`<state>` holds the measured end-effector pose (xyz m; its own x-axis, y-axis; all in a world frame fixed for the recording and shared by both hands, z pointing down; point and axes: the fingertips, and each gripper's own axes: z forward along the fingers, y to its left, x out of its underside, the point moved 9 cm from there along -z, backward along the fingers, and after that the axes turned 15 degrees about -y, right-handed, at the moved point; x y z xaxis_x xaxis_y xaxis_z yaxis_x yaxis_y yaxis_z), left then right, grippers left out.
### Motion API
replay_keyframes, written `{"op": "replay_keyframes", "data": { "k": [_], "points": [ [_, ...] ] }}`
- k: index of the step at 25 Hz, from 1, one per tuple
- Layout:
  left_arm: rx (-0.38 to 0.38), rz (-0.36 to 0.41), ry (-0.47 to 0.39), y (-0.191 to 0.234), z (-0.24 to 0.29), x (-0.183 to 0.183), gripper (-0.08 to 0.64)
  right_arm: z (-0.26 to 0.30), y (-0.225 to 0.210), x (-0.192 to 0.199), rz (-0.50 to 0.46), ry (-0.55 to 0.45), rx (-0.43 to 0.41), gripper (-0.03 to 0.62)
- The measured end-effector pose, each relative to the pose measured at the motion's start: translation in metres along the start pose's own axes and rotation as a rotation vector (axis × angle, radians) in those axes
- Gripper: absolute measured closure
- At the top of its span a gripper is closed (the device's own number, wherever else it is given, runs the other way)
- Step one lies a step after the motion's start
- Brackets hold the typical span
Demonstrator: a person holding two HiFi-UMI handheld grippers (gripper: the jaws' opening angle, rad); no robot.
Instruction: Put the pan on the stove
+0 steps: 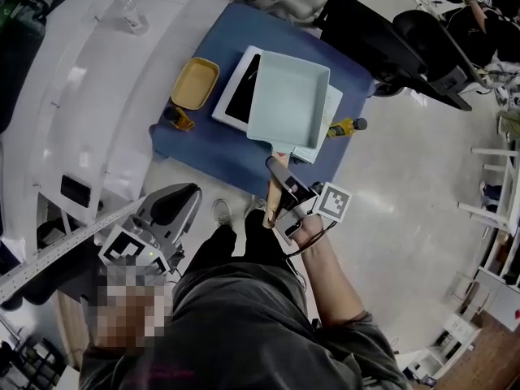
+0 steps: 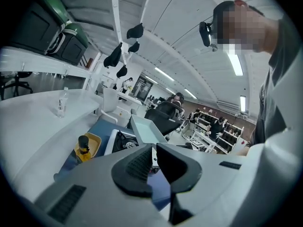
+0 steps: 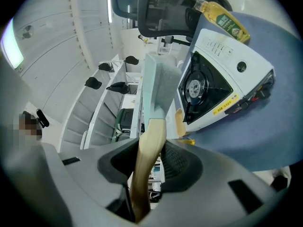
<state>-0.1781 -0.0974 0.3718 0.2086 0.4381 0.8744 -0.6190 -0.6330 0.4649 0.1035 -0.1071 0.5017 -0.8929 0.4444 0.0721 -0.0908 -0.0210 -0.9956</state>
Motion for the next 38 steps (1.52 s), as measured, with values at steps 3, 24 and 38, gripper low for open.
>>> {"op": "replay_keyframes", "data": {
  "k": [3, 24, 38],
  "points": [
    [-0.018, -0.003, 0.013, -0.004, 0.012, 0.003, 0.531, 0.009, -0.011, -0.008, 0.008, 0.000, 0.005, 0.453],
    [-0.096, -0.040, 0.098, -0.002, 0.055, 0.028, 0.531, 0.044, -0.081, -0.034, 0.030, 0.096, 0.064, 0.453],
    [-0.109, -0.062, 0.121, -0.002, 0.055, 0.040, 0.531, 0.045, -0.099, -0.034, 0.021, 0.106, 0.088, 0.453]
  ]
}}
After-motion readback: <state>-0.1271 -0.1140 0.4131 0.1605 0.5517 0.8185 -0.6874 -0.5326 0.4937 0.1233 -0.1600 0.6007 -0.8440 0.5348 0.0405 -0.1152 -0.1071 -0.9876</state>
